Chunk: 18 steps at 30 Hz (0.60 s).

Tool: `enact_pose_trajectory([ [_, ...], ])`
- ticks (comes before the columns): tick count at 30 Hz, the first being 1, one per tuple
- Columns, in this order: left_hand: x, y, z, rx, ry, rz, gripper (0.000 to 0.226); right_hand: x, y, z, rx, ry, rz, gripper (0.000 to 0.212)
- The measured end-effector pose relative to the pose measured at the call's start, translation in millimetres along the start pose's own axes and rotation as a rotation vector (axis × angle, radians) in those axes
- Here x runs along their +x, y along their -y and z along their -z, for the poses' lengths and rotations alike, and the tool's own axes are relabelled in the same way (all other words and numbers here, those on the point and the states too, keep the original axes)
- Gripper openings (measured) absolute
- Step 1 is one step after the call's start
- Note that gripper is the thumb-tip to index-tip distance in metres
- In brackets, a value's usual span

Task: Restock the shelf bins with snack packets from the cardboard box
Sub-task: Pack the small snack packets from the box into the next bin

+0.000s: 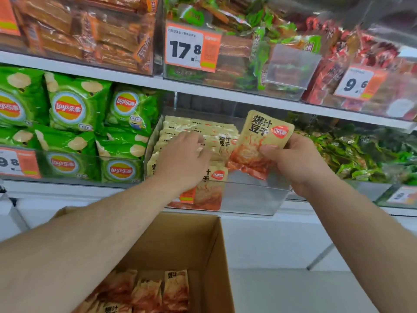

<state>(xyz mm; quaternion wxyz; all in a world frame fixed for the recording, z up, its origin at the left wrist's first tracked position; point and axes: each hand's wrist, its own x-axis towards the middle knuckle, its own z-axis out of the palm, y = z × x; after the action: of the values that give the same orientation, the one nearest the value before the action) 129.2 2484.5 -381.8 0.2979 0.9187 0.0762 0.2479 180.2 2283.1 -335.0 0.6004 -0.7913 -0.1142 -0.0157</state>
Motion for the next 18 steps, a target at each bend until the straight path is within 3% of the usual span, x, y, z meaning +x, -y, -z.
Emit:
enact_pose_trajectory([
  [2,9,7,-14,0.294,0.143,-0.022,0.05,20,-7,-3,-0.066,-0.036,0.015,0.015],
  [4,10,15,-25,0.422,0.209,-0.042,0.055,46,-20,-11,-0.176,-0.034,-0.002,0.017],
  [10,8,20,-32,0.424,0.15,-0.055,0.052,112,-76,-33,-0.301,0.002,-0.223,0.04],
  [18,6,23,-37,0.429,0.114,-0.053,0.051,140,-91,-57,-0.289,0.004,-0.25,0.019],
])
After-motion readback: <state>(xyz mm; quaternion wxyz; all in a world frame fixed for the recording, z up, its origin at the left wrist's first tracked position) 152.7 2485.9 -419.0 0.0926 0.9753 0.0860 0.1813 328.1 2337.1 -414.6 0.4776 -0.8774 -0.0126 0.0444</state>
